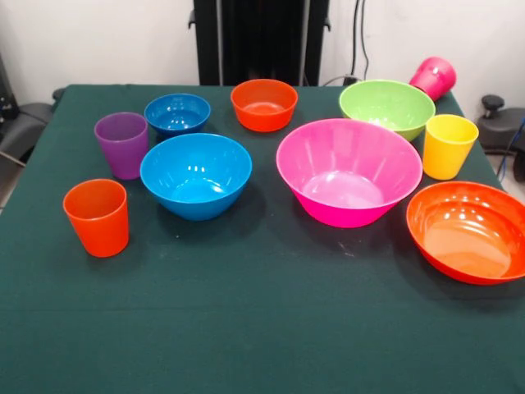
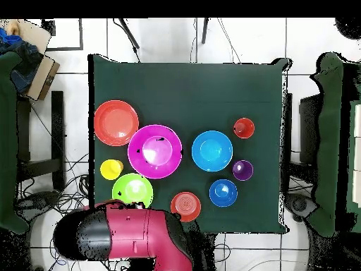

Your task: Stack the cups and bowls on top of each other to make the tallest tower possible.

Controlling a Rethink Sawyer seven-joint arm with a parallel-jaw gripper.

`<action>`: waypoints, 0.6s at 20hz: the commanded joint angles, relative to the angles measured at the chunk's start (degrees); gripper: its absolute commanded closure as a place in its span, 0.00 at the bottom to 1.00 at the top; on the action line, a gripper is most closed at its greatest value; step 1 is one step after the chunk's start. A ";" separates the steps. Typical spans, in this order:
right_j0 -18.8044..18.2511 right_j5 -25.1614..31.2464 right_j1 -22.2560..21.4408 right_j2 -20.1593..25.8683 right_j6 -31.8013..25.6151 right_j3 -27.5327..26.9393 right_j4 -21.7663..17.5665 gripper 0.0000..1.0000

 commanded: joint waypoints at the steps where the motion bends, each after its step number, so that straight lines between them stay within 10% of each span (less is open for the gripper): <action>1: 0.05 -0.26 5.02 0.93 7.30 0.69 -4.51 0.00; 12: 0.81 -3.54 6.99 1.09 8.51 1.07 -4.23 0.00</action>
